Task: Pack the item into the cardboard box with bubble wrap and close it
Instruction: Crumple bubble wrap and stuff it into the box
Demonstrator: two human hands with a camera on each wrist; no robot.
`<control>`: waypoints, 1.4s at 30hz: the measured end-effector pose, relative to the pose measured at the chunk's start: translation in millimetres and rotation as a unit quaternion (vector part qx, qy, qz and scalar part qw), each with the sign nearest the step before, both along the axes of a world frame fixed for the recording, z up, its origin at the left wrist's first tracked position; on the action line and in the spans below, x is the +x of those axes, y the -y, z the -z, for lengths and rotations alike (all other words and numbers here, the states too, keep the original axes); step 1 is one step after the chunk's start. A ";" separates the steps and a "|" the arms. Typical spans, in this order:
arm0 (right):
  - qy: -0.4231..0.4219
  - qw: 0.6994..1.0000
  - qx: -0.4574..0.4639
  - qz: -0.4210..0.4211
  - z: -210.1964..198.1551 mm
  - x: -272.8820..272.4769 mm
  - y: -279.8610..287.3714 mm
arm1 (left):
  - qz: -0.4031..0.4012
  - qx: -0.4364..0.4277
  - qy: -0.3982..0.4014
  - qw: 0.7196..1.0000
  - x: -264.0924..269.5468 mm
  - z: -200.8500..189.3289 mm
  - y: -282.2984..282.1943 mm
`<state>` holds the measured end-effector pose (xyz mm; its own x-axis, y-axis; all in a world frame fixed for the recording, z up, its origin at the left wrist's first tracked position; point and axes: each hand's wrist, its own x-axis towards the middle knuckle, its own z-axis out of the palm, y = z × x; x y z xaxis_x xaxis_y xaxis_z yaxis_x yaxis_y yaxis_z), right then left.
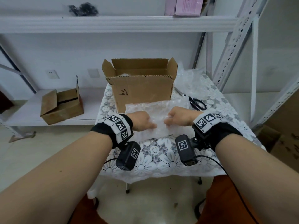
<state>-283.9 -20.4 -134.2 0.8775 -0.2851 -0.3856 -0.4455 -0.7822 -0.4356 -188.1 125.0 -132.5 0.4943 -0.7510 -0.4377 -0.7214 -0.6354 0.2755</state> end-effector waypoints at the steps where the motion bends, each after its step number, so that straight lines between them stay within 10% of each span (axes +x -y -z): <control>1: 0.009 1.000 -0.018 0.017 3.2 2.0 -1.2 | -0.013 -0.019 0.002 1.000 1.7 2.5 -0.7; 18: 0.175 0.955 -0.238 -0.007 50.4 -2.6 -9.5 | 0.026 -0.246 0.194 0.949 2.5 49.6 -10.0; 26: 0.213 0.916 -0.330 -0.086 59.3 0.1 -5.2 | 0.062 -0.169 0.096 0.979 -2.2 53.7 -12.8; 42: 0.033 0.995 -0.050 -0.084 14.1 -11.7 -16.7 | -0.004 -0.092 0.050 0.995 6.0 16.9 -15.3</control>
<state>-295.6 -3.8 -148.3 0.9385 -0.1660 -0.3027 -0.2777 -0.8841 -0.3759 -182.1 140.3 -149.4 0.5342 -0.8099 -0.2421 -0.7463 -0.5864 0.3148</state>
